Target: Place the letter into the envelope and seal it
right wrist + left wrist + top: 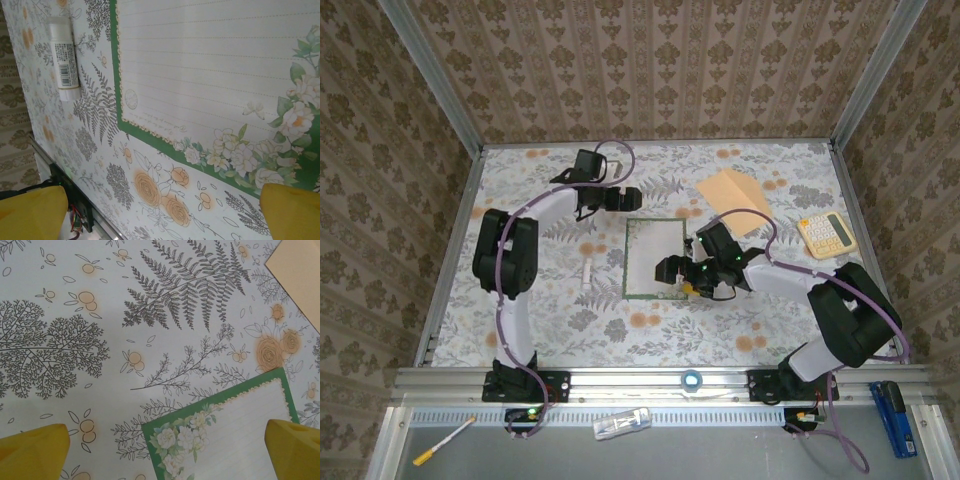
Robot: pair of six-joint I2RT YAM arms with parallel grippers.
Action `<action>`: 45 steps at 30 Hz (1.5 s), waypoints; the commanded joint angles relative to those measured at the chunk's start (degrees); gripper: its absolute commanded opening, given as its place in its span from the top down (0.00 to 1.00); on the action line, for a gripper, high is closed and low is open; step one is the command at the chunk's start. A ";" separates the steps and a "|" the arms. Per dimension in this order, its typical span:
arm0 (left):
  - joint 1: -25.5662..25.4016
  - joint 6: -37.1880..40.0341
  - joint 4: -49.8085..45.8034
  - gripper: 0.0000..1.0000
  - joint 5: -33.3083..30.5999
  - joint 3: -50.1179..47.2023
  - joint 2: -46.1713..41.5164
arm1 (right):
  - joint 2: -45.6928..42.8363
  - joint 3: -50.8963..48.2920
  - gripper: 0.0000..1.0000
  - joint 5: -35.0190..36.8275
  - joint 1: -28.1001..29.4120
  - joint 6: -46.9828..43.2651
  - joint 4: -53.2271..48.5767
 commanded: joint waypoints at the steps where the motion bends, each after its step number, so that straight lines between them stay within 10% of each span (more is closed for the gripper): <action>1: -0.24 0.27 -1.05 0.00 1.74 2.27 1.28 | 0.91 -1.31 0.00 -1.41 0.44 2.00 2.21; 45: -3.13 5.75 -9.88 0.00 8.25 8.21 9.24 | 2.47 0.91 0.00 4.73 -0.59 -1.80 -5.65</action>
